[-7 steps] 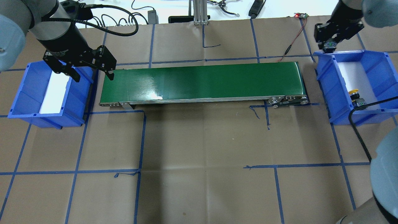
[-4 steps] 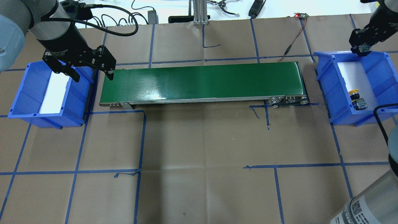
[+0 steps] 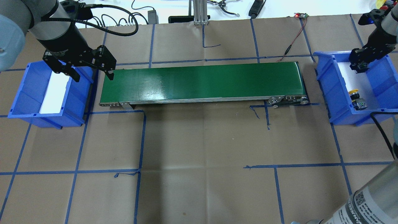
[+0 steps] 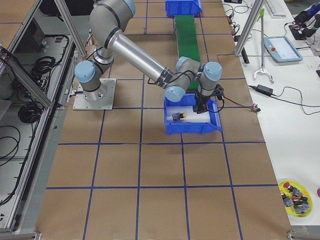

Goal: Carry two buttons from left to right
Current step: 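Carry the red button into the blue bin and release it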

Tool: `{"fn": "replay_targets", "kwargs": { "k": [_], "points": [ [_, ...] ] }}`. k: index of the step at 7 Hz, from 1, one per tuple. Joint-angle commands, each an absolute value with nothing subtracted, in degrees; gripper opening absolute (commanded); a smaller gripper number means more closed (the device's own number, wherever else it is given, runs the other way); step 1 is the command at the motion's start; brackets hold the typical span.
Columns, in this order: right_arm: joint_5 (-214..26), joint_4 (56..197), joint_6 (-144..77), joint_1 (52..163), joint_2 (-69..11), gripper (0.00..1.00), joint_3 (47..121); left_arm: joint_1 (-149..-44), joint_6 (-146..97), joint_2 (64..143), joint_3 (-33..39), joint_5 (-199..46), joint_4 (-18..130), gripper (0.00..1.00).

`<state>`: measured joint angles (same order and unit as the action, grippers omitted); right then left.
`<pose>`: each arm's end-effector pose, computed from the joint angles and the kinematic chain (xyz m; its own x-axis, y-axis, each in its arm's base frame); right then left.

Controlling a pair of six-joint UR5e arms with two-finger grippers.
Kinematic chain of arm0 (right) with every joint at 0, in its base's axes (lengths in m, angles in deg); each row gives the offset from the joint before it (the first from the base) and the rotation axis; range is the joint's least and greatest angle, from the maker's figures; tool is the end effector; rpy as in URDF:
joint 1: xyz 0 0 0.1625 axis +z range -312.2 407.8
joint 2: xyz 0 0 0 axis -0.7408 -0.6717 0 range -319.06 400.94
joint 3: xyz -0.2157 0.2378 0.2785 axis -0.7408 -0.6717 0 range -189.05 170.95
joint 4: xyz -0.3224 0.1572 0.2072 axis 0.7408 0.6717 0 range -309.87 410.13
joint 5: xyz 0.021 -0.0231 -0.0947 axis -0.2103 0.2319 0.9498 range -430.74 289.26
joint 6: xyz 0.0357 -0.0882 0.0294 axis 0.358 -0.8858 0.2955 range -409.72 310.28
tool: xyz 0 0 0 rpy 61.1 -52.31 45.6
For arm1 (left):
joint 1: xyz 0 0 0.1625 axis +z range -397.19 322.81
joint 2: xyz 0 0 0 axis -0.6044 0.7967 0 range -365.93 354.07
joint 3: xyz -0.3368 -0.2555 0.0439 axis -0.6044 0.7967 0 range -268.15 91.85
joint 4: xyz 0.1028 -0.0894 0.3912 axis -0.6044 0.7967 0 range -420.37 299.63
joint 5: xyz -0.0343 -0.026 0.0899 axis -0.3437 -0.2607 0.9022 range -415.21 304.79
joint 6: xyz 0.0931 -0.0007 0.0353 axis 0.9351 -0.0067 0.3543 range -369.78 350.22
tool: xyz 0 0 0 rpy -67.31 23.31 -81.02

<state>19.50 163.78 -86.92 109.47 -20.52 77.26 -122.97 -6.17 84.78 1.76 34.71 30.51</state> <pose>-0.1947 -0.6410 0.2694 -0.9880 -0.1541 -0.0093 -0.1543 0.9878 0.0193 -0.0968 -0.5030 0.4812 -0.9999 -0.0107 0.0030 -0.0107 0.9996 0.0260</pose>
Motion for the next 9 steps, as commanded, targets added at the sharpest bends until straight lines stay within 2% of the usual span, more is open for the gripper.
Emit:
{"fn": "replay_targets", "kwargs": {
  "k": [1, 2, 3, 4, 7, 9],
  "points": [
    [19.7, 164.6, -86.9, 108.7, -18.7, 0.05, 78.6, -123.0, -6.2, 84.8, 1.8, 34.6, 30.5, 1.0],
    [19.7, 164.6, -86.9, 108.6, -18.0, 0.06, 78.7, -123.0, -6.2, 84.8, 1.8, 34.6, 30.5, 1.0],
    [20.1, 164.6, -87.0, 108.6, -17.8, 0.35, 78.7, -123.0, -6.2, 84.8, 1.8, 34.7, 30.5, 1.0],
    [19.4, 164.6, -86.7, 108.6, -17.5, 0.98, 78.5, -123.0, -6.2, 84.8, 1.8, 34.6, 30.5, 1.0],
    [19.8, 163.7, -86.4, 108.7, -18.6, 1.0, 76.9, -123.0, -6.2, 84.8, 1.8, 34.5, 30.5, 1.0],
    [20.1, 160.6, -86.2, 108.9, -23.0, 1.0, 75.3, -123.0, -6.2, 84.8, 1.8, 34.4, 30.5, 1.0]
  ]
}}
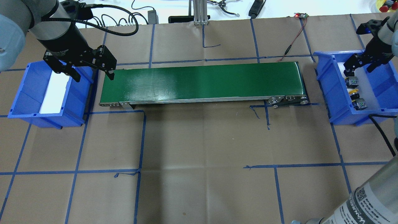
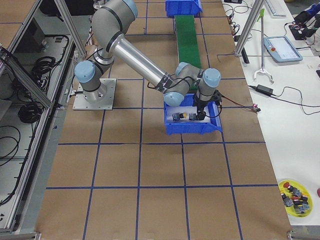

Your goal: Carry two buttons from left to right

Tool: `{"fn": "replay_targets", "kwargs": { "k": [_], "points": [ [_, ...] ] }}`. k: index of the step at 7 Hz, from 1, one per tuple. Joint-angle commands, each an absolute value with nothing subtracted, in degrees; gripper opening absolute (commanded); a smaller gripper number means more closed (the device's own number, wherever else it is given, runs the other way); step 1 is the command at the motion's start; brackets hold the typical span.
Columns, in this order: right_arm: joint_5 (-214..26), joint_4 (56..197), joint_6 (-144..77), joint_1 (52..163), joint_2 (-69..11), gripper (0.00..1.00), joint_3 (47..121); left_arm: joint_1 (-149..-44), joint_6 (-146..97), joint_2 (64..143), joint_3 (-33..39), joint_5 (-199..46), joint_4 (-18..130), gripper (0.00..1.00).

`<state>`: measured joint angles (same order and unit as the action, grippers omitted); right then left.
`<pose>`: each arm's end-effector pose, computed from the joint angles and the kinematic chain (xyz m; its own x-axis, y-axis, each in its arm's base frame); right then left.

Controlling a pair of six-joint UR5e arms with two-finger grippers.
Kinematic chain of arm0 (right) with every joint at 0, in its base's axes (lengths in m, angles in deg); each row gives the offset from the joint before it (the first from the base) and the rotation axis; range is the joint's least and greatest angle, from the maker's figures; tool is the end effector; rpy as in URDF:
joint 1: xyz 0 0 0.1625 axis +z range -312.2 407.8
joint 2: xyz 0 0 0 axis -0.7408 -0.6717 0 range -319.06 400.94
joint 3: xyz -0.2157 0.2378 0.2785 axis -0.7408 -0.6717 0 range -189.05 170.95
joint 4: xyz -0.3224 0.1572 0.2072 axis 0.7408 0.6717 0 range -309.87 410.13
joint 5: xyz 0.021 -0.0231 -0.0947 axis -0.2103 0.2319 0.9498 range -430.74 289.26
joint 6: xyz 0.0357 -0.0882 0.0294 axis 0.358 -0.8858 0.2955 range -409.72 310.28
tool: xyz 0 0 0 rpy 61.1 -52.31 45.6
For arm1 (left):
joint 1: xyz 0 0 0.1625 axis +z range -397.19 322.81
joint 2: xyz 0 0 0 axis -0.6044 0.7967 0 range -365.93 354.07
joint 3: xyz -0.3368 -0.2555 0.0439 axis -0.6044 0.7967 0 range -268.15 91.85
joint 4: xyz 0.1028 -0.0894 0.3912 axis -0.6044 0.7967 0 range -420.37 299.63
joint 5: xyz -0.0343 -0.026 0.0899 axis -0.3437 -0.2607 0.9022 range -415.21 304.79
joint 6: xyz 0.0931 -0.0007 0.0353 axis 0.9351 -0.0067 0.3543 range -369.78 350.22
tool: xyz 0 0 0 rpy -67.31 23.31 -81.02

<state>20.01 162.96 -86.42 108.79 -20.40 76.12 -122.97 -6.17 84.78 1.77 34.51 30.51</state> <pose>-0.2050 -0.6417 0.2757 -0.9910 -0.1339 0.0001 -0.1339 0.9908 0.0219 -0.0971 -0.5030 0.4811 -0.9999 -0.0108 0.0065 -0.0107 0.9996 0.0259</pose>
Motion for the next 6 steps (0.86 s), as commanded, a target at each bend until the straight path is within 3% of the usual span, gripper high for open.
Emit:
{"fn": "replay_targets", "kwargs": {
  "k": [1, 4, 6],
  "points": [
    [20.1, 156.0, -85.3, 109.3, -26.2, 1.0, 74.5, -123.0, -6.2, 84.8, 1.8, 34.4, 30.5, 1.0],
    [20.6, 144.3, -61.1, 119.7, -35.9, 1.0, 70.9, -123.0, -6.2, 84.8, 1.8, 34.4, 30.5, 1.0],
    [20.6, 144.1, -56.2, 135.9, -38.1, 1.0, 71.3, -123.0, -6.2, 84.8, 1.8, 34.8, 30.5, 1.0]
  ]
}}
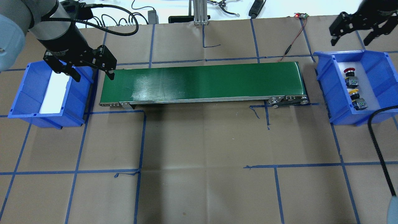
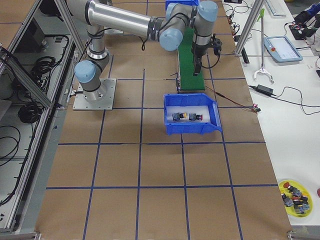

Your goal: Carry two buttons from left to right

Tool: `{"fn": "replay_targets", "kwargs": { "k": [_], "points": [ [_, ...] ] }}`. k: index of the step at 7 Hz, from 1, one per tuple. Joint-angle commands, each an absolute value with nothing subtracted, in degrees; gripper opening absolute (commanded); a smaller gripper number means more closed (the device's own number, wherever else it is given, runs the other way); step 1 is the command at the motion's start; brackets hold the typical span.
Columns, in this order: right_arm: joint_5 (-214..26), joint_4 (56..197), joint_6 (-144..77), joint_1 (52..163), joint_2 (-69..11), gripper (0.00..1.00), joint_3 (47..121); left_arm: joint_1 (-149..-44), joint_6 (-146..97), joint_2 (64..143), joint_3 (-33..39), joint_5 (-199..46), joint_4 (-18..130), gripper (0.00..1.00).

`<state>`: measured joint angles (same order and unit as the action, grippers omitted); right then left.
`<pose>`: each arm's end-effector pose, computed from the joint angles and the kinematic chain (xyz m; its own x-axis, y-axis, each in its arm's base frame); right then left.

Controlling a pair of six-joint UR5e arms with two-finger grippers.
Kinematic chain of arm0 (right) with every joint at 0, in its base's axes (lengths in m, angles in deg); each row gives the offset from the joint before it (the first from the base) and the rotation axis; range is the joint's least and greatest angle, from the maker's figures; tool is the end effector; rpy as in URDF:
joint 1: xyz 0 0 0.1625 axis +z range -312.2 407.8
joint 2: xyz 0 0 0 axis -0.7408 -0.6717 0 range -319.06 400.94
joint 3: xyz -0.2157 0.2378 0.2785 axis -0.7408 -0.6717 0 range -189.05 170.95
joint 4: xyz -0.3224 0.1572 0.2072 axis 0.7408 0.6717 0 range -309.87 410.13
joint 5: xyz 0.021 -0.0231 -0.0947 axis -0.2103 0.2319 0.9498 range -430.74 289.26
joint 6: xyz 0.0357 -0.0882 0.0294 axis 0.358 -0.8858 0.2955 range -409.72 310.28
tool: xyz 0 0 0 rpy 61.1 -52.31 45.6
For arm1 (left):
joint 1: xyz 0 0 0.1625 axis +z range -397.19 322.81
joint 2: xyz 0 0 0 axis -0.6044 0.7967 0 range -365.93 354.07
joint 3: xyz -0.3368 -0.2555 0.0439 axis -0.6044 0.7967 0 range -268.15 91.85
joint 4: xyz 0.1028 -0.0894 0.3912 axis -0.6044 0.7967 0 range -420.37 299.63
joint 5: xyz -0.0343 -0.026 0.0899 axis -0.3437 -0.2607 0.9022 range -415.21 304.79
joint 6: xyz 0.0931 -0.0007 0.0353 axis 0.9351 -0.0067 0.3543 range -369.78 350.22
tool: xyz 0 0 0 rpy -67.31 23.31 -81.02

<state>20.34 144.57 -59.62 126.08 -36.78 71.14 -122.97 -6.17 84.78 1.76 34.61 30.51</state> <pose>0.0097 -0.5998 0.4648 -0.9992 0.0325 0.0245 0.0317 0.9990 -0.0306 -0.0970 -0.5030 0.4812 -0.9999 -0.0108 0.0048 -0.0107 0.9996 0.0259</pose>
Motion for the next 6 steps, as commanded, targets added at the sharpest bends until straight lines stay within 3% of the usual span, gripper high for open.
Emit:
{"fn": "replay_targets", "kwargs": {
  "k": [1, 6],
  "points": [
    [20.5, 144.9, -49.9, 141.8, -37.9, 1.0, 71.5, -123.0, -5.9, 84.9, 1.9, 34.8, 30.5, 1.0],
    [19.5, 142.2, -46.1, 142.6, -43.2, 1.0, 73.0, -123.0, -3.9, 85.1, 1.9, 34.3, 30.5, 1.0]
  ]
}}
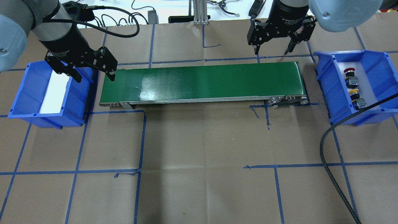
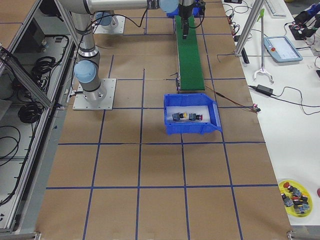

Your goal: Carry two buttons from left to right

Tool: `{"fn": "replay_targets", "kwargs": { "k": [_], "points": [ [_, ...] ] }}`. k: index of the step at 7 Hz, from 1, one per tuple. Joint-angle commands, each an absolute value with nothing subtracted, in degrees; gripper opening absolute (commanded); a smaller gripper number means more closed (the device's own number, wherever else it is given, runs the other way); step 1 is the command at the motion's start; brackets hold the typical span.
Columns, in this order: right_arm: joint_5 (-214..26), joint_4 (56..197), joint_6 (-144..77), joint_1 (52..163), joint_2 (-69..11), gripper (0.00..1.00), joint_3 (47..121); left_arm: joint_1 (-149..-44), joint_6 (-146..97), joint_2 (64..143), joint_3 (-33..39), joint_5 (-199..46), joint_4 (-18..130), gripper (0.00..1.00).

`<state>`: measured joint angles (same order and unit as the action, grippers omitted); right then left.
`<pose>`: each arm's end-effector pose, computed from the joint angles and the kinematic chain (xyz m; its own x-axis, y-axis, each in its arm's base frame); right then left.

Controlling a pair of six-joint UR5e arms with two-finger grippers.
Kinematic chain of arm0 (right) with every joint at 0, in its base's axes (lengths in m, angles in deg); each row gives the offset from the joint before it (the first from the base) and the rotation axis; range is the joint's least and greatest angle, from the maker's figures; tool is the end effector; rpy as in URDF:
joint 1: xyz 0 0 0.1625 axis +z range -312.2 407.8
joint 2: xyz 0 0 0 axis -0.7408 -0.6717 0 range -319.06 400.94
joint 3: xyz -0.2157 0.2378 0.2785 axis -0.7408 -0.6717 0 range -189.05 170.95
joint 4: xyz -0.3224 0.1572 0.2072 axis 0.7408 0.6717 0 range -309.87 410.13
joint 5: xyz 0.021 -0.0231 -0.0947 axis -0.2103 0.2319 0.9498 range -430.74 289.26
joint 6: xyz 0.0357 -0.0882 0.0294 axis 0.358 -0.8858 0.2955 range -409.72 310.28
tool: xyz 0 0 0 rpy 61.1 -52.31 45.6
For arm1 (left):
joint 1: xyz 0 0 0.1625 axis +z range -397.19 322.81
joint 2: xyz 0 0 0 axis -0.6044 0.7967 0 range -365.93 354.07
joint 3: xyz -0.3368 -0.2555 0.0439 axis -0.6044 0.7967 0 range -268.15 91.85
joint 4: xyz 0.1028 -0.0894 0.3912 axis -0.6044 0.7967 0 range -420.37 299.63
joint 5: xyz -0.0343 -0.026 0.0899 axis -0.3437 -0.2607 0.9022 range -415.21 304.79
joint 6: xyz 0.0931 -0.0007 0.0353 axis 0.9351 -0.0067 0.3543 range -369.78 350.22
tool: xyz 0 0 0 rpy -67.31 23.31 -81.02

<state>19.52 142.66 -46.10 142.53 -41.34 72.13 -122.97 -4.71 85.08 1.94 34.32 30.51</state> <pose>0.1781 -0.5422 0.4981 -0.9998 -0.0192 0.0006 -0.0192 0.9978 -0.0634 -0.0974 -0.5043 0.4771 -0.9998 0.0145 0.0112 0.0148 0.9993 0.0336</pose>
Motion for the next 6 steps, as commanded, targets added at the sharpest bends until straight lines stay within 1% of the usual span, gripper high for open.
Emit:
{"fn": "replay_targets", "kwargs": {
  "k": [1, 3, 6],
  "points": [
    [19.5, 142.2, -45.9, 142.6, -44.1, 1.0, 75.7, -123.0, -3.7, 85.1, 1.9, 34.3, 30.5, 1.0],
    [19.3, 142.8, -45.9, 142.5, -45.0, 1.0, 81.1, -123.0, -3.0, 85.1, 1.9, 34.3, 30.5, 1.0],
    [19.3, 143.5, -45.9, 142.6, -46.2, 1.0, 81.2, -123.0, -2.7, 85.1, 1.8, 34.3, 30.5, 1.0]
  ]
}}
